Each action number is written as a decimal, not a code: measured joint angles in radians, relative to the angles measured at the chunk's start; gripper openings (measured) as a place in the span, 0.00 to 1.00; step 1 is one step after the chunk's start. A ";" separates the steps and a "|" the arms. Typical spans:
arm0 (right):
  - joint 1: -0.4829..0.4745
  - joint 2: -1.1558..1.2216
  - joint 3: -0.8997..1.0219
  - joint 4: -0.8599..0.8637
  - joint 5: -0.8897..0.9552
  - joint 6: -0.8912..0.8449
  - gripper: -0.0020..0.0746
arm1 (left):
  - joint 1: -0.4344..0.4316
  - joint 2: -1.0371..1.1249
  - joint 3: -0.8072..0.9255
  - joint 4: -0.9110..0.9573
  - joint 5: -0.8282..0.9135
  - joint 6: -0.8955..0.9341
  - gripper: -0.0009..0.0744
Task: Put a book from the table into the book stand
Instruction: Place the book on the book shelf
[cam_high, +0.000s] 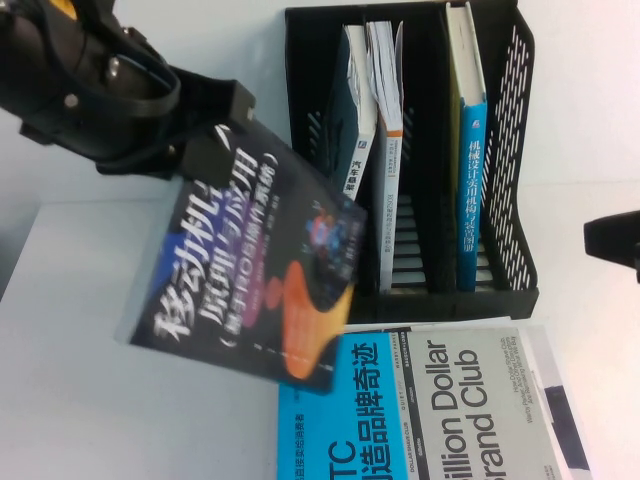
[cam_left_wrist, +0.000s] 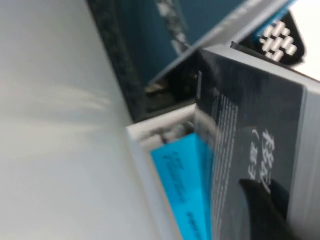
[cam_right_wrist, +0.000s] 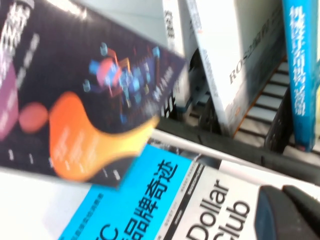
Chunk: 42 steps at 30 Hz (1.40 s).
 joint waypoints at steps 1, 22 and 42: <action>0.000 0.000 0.000 0.000 0.010 -0.002 0.02 | -0.002 0.008 -0.016 0.029 0.002 -0.012 0.17; 0.000 0.000 0.000 -0.010 0.025 -0.034 0.02 | 0.002 0.083 -0.250 0.167 -0.349 -0.137 0.17; 0.000 0.000 0.005 -0.047 0.025 -0.037 0.02 | -0.013 0.343 -0.254 0.096 -0.389 -0.103 0.17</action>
